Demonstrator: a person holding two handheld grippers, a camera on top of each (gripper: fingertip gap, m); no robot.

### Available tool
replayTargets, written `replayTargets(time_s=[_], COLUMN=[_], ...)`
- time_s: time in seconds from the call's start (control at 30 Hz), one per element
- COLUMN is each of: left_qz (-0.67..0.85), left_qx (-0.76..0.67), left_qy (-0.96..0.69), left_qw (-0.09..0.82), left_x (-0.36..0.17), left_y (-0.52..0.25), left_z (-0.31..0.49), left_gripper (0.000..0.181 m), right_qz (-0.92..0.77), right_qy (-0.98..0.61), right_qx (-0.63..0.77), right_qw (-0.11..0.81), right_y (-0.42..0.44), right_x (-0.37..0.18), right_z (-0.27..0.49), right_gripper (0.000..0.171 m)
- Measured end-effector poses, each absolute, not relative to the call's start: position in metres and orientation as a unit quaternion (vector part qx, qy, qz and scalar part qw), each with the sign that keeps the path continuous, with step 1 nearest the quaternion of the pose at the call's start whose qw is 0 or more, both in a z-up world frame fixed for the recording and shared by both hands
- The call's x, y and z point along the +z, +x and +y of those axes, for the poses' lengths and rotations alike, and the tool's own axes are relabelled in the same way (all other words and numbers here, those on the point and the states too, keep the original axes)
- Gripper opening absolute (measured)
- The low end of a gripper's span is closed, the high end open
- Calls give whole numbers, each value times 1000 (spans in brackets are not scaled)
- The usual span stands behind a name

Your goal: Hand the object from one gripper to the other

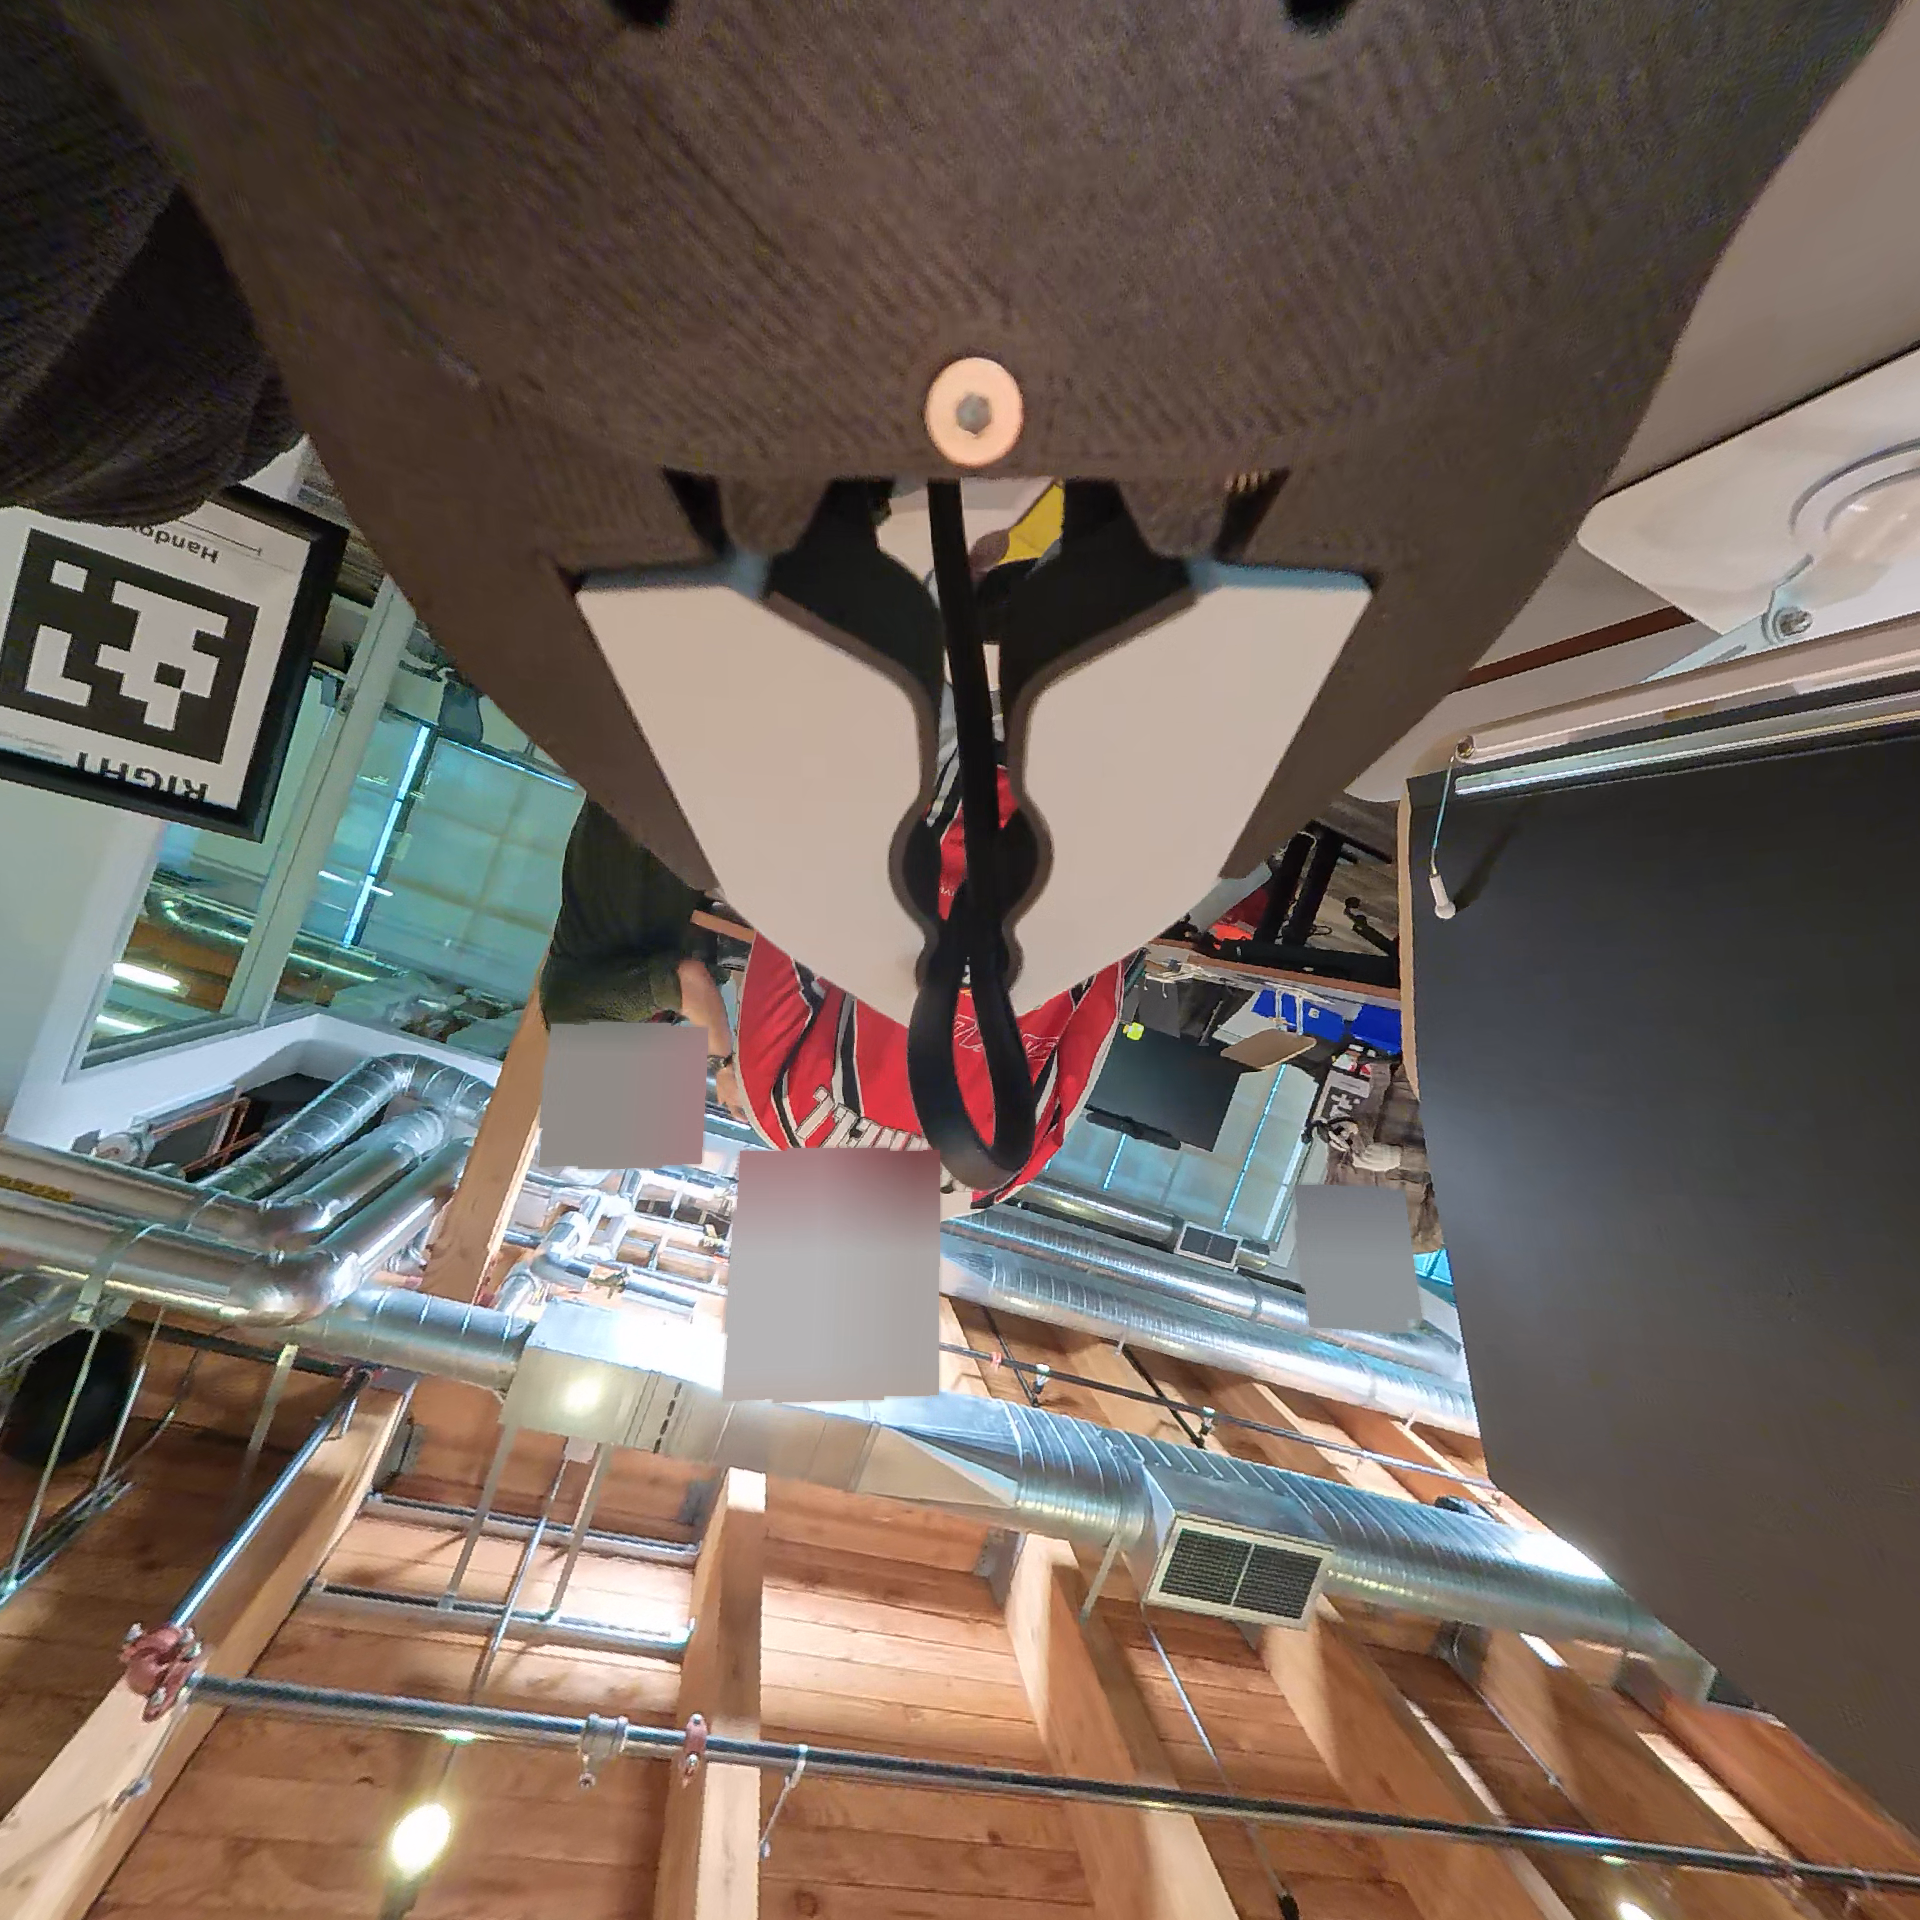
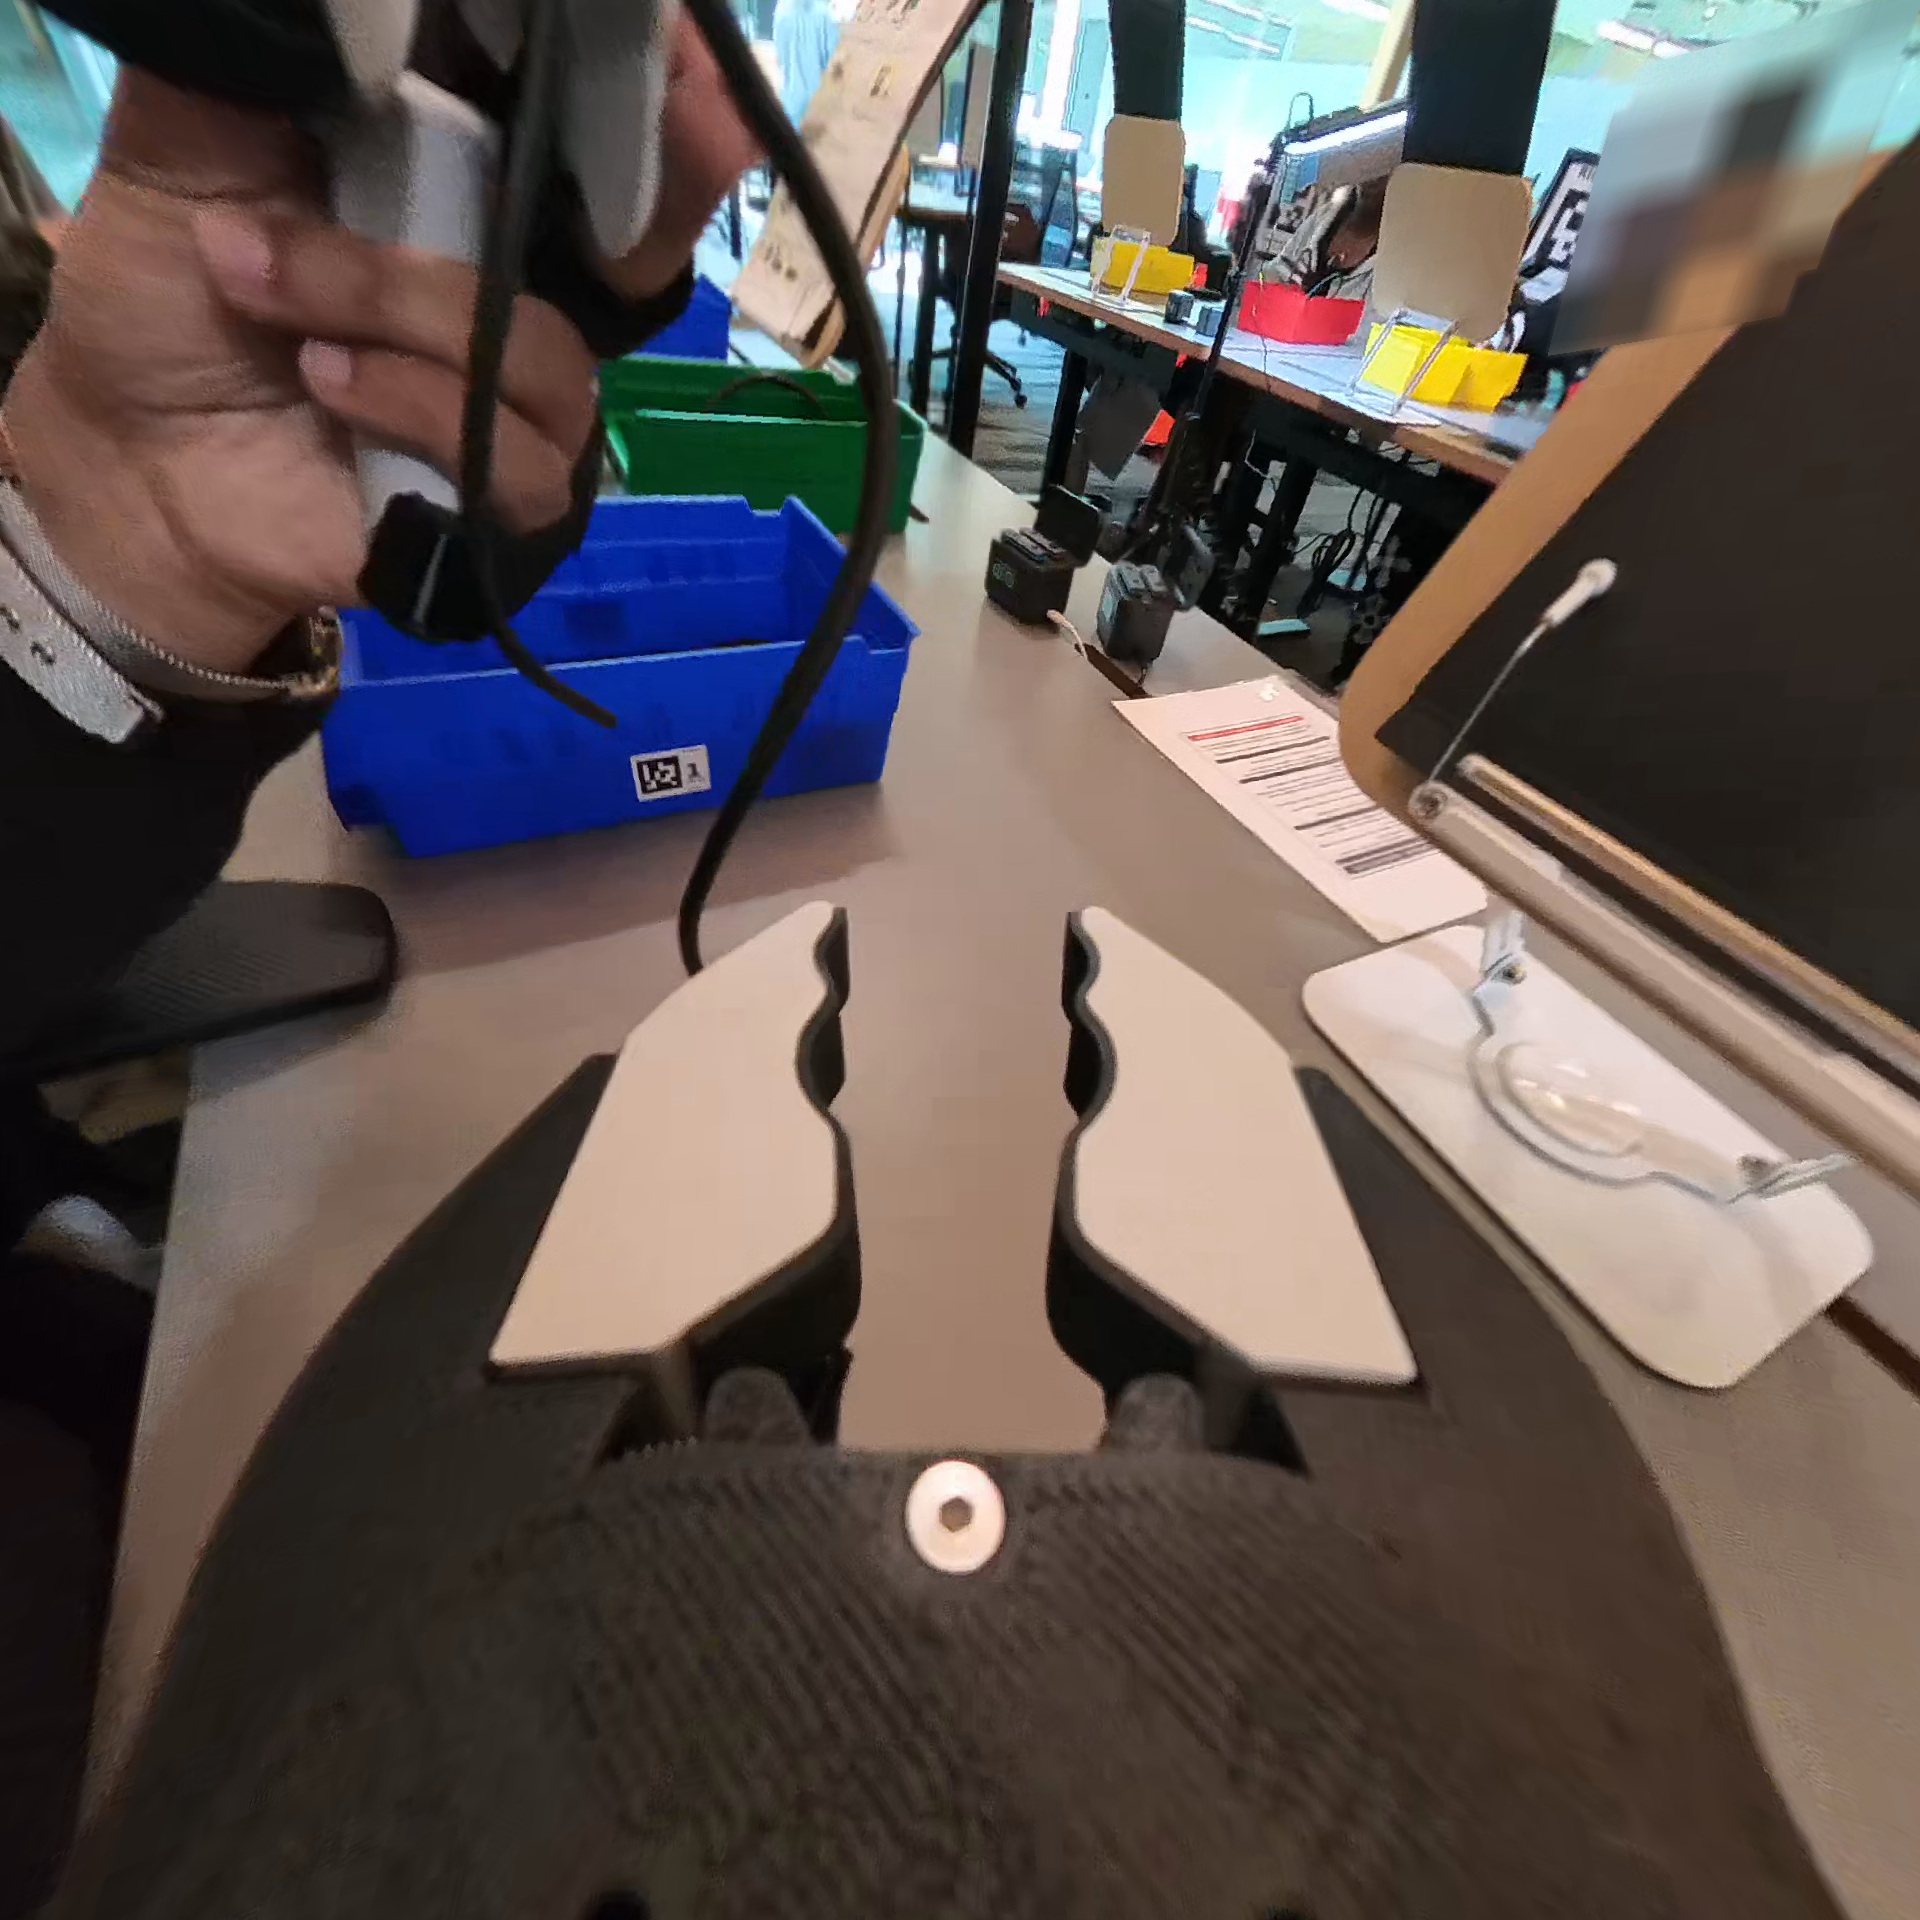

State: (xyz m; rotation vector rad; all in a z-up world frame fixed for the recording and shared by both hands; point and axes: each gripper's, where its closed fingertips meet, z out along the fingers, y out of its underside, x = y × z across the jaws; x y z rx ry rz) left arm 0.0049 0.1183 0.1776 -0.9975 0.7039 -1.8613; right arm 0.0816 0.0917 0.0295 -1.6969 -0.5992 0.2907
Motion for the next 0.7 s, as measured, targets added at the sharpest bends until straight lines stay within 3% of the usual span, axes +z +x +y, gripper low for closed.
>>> replayTargets(time_s=[0.17, 0.43, 0.57, 0.7], left_qz=[290, 375, 383, 379], left_qx=[-745, -639, -616, -621], left_qy=[-415, -504, -524, -539], left_qw=[434, 444, 446, 425], left_x=[171, 126, 109, 91], left_y=[9, 39, 51, 63], left_z=[122, 130, 135, 136], left_gripper=[5, 5, 5, 5], right_qz=[-210, -207, -238, -256], right_qy=[-764, -878, -884, -886], right_qx=[179, 183, 141, 159], right_qw=[583, 390, 376, 351], right_y=[100, 116, 122, 110], right_x=[-16, -147, -157, -169], right_z=[102, 56, 40, 37], right_gripper=[38, 29, 8, 20])
